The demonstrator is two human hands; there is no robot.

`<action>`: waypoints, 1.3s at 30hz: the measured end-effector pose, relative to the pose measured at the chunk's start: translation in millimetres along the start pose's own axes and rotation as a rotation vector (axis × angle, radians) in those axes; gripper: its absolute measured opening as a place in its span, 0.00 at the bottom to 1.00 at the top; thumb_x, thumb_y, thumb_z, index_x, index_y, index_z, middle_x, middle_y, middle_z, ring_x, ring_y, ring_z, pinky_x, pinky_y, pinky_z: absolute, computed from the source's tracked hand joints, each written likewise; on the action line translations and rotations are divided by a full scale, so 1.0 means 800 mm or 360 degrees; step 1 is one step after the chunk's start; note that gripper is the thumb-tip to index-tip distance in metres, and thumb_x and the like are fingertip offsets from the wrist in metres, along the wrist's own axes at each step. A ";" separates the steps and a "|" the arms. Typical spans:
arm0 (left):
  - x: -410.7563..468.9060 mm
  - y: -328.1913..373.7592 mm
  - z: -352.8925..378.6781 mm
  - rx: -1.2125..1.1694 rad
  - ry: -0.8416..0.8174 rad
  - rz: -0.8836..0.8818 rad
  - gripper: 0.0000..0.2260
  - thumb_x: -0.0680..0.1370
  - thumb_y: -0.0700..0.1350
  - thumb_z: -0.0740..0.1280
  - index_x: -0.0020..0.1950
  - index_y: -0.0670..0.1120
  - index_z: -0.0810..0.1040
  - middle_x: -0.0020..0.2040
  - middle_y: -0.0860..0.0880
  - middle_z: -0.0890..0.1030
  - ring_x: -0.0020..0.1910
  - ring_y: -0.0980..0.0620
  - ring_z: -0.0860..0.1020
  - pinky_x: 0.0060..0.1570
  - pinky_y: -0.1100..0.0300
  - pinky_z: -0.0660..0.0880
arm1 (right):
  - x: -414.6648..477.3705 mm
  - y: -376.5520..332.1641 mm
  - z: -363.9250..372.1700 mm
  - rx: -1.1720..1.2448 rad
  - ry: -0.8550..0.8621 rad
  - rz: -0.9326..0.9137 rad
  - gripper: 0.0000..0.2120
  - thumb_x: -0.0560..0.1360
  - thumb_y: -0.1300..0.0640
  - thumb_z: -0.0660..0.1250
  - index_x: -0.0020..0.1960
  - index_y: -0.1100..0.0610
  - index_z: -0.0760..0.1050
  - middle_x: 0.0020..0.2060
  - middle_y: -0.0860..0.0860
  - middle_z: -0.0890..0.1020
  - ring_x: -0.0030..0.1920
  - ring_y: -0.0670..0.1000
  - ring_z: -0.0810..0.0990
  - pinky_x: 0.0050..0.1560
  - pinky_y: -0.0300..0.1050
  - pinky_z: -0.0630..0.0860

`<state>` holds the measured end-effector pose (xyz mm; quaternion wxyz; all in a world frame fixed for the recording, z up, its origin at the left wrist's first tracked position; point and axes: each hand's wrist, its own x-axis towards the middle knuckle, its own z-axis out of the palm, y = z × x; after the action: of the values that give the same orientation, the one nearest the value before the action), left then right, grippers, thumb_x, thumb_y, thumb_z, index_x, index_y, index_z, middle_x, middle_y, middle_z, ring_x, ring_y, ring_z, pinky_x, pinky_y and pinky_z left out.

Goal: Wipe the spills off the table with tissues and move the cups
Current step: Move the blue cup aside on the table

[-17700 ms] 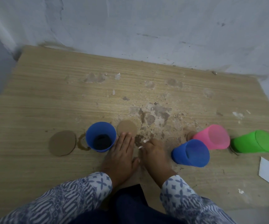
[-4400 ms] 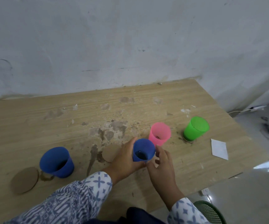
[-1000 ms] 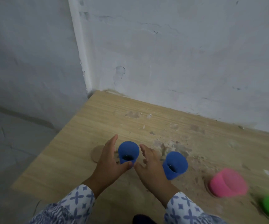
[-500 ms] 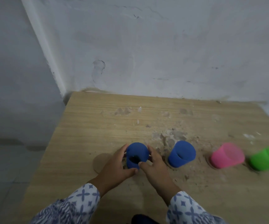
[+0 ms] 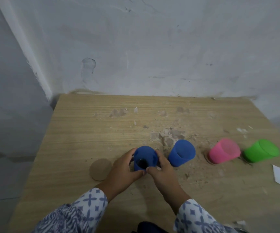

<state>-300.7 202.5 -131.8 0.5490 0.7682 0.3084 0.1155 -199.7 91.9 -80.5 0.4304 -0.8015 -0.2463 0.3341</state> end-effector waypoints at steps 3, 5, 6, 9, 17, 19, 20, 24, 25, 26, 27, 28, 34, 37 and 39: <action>0.004 0.005 0.010 -0.0017 -0.0027 0.0016 0.38 0.68 0.58 0.75 0.74 0.55 0.62 0.68 0.57 0.71 0.66 0.61 0.70 0.65 0.59 0.70 | -0.004 0.002 -0.008 -0.0008 0.0043 -0.0012 0.34 0.69 0.62 0.67 0.72 0.53 0.60 0.59 0.47 0.71 0.61 0.49 0.71 0.62 0.48 0.70; 0.007 0.007 0.017 -0.0020 -0.0047 0.0026 0.37 0.69 0.56 0.75 0.74 0.53 0.62 0.68 0.57 0.71 0.65 0.61 0.70 0.63 0.64 0.68 | -0.005 0.006 -0.012 0.0018 0.0075 0.0002 0.35 0.69 0.62 0.67 0.72 0.54 0.59 0.61 0.48 0.71 0.62 0.48 0.71 0.62 0.47 0.70; 0.007 0.008 0.019 -0.0016 -0.0055 0.0024 0.38 0.69 0.55 0.75 0.74 0.53 0.62 0.68 0.58 0.70 0.65 0.61 0.70 0.62 0.64 0.68 | -0.006 0.007 -0.013 0.0037 0.0085 0.0006 0.35 0.69 0.63 0.67 0.73 0.54 0.59 0.62 0.48 0.71 0.62 0.48 0.70 0.61 0.46 0.69; 0.009 0.011 0.023 -0.0008 -0.0104 0.0027 0.39 0.68 0.60 0.74 0.74 0.54 0.61 0.70 0.57 0.69 0.66 0.60 0.69 0.65 0.59 0.69 | -0.007 0.009 -0.014 0.0054 0.0107 0.0017 0.34 0.71 0.63 0.66 0.73 0.54 0.56 0.64 0.48 0.68 0.65 0.49 0.68 0.60 0.42 0.66; 0.012 0.017 0.020 0.0077 -0.0139 0.0004 0.40 0.69 0.61 0.73 0.75 0.53 0.59 0.71 0.55 0.68 0.67 0.57 0.69 0.65 0.58 0.68 | -0.004 0.010 -0.010 0.0011 0.0148 0.0049 0.32 0.74 0.60 0.64 0.74 0.53 0.54 0.69 0.50 0.67 0.65 0.49 0.68 0.61 0.43 0.67; 0.011 0.019 0.021 0.0089 -0.0130 0.0008 0.40 0.69 0.60 0.73 0.75 0.52 0.59 0.72 0.54 0.67 0.68 0.57 0.68 0.63 0.61 0.67 | -0.004 0.010 -0.010 0.0004 0.0157 0.0069 0.33 0.73 0.59 0.64 0.74 0.53 0.54 0.69 0.50 0.66 0.67 0.50 0.67 0.64 0.47 0.68; 0.009 0.021 0.021 0.0092 -0.0124 0.0012 0.40 0.70 0.59 0.73 0.76 0.52 0.58 0.72 0.54 0.66 0.68 0.57 0.68 0.62 0.63 0.66 | -0.005 0.010 -0.009 0.0011 0.0160 0.0069 0.32 0.73 0.59 0.64 0.74 0.53 0.55 0.68 0.50 0.67 0.66 0.51 0.68 0.64 0.48 0.69; 0.003 0.024 0.021 0.0121 -0.0084 0.0033 0.42 0.71 0.57 0.73 0.77 0.51 0.52 0.75 0.52 0.61 0.72 0.54 0.63 0.64 0.63 0.61 | -0.008 0.011 -0.011 0.0069 0.0177 0.0045 0.26 0.73 0.59 0.64 0.70 0.53 0.63 0.59 0.48 0.74 0.59 0.48 0.74 0.58 0.46 0.73; 0.001 0.024 0.020 0.0136 -0.0071 0.0043 0.43 0.71 0.56 0.73 0.77 0.51 0.51 0.76 0.52 0.60 0.73 0.55 0.61 0.65 0.63 0.60 | -0.010 0.010 -0.012 0.0101 0.0181 0.0051 0.24 0.73 0.60 0.64 0.68 0.52 0.65 0.57 0.47 0.76 0.57 0.47 0.75 0.56 0.45 0.73; -0.001 0.025 0.019 0.0152 -0.0053 0.0054 0.44 0.71 0.56 0.73 0.77 0.51 0.50 0.76 0.52 0.58 0.73 0.55 0.60 0.66 0.62 0.59 | -0.012 0.011 -0.012 0.0127 0.0189 0.0045 0.22 0.73 0.59 0.64 0.67 0.52 0.67 0.55 0.47 0.77 0.57 0.47 0.76 0.56 0.46 0.74; -0.003 0.027 0.018 0.0167 -0.0027 0.0074 0.44 0.70 0.56 0.74 0.77 0.52 0.50 0.76 0.53 0.58 0.73 0.57 0.58 0.66 0.63 0.58 | -0.014 0.012 -0.012 0.0134 0.0199 0.0053 0.22 0.73 0.58 0.64 0.66 0.52 0.68 0.55 0.47 0.77 0.57 0.48 0.76 0.57 0.49 0.74; -0.006 0.031 0.016 0.0188 0.0002 0.0109 0.44 0.71 0.55 0.74 0.77 0.51 0.50 0.76 0.53 0.58 0.73 0.59 0.58 0.66 0.63 0.57 | -0.016 0.013 -0.012 0.0142 0.0208 0.0057 0.22 0.73 0.56 0.65 0.66 0.52 0.68 0.57 0.48 0.77 0.59 0.48 0.75 0.59 0.52 0.74; -0.020 0.054 0.014 0.0251 0.0179 0.0382 0.35 0.73 0.50 0.71 0.75 0.52 0.56 0.74 0.55 0.61 0.68 0.65 0.56 0.66 0.68 0.54 | -0.031 0.017 -0.020 0.0195 0.0286 0.0085 0.22 0.75 0.56 0.64 0.68 0.52 0.66 0.61 0.46 0.74 0.61 0.49 0.73 0.61 0.51 0.71; -0.025 0.065 0.018 0.0250 0.0174 0.0523 0.30 0.74 0.54 0.70 0.70 0.61 0.57 0.69 0.63 0.61 0.67 0.73 0.56 0.62 0.79 0.53 | -0.037 0.022 -0.026 0.0247 0.0398 0.0116 0.20 0.75 0.57 0.64 0.67 0.54 0.68 0.59 0.47 0.76 0.58 0.48 0.75 0.60 0.51 0.73; -0.026 0.075 0.022 0.0231 0.0163 0.0607 0.27 0.73 0.58 0.66 0.67 0.66 0.57 0.68 0.69 0.59 0.67 0.75 0.55 0.63 0.77 0.55 | -0.042 0.023 -0.033 0.0294 0.0494 0.0097 0.16 0.75 0.58 0.65 0.62 0.53 0.72 0.54 0.48 0.79 0.52 0.47 0.77 0.57 0.51 0.76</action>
<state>-286.9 163.9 -80.5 0.4439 0.8434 0.1923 0.2336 -199.9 45.6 -74.3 0.5247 -0.8076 -0.1208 0.2406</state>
